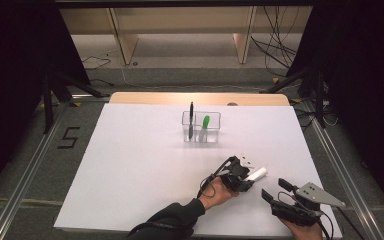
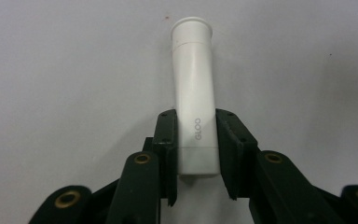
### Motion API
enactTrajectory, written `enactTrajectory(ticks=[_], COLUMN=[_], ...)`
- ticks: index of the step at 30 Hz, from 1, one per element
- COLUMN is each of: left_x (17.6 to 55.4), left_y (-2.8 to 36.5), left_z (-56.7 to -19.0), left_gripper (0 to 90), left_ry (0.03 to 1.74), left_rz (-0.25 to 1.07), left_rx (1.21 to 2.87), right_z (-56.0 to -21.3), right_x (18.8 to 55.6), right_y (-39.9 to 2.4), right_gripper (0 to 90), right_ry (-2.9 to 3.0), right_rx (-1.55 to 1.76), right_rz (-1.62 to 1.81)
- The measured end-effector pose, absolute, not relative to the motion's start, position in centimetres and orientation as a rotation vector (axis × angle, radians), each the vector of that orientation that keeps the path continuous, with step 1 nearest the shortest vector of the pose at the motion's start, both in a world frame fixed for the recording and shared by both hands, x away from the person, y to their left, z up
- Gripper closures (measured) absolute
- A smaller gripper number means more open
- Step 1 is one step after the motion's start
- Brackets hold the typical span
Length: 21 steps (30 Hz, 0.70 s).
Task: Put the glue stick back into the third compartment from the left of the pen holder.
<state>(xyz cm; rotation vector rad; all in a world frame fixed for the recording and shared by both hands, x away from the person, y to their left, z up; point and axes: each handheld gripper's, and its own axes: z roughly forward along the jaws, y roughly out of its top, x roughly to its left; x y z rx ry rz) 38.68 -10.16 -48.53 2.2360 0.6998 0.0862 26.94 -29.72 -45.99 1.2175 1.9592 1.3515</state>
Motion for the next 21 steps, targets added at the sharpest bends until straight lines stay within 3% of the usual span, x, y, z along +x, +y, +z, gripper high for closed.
enactTrajectory(ticks=[21], left_x=[38.6], left_y=[-2.4], left_z=[-46.3], left_gripper=[71.0], left_ry=[0.696], left_rz=[0.091], left_rx=[2.047], right_z=[-45.5], right_x=[26.8], right_y=[-28.1], right_gripper=[27.8], right_ry=[1.993], right_rx=[1.290], right_rz=[1.547])
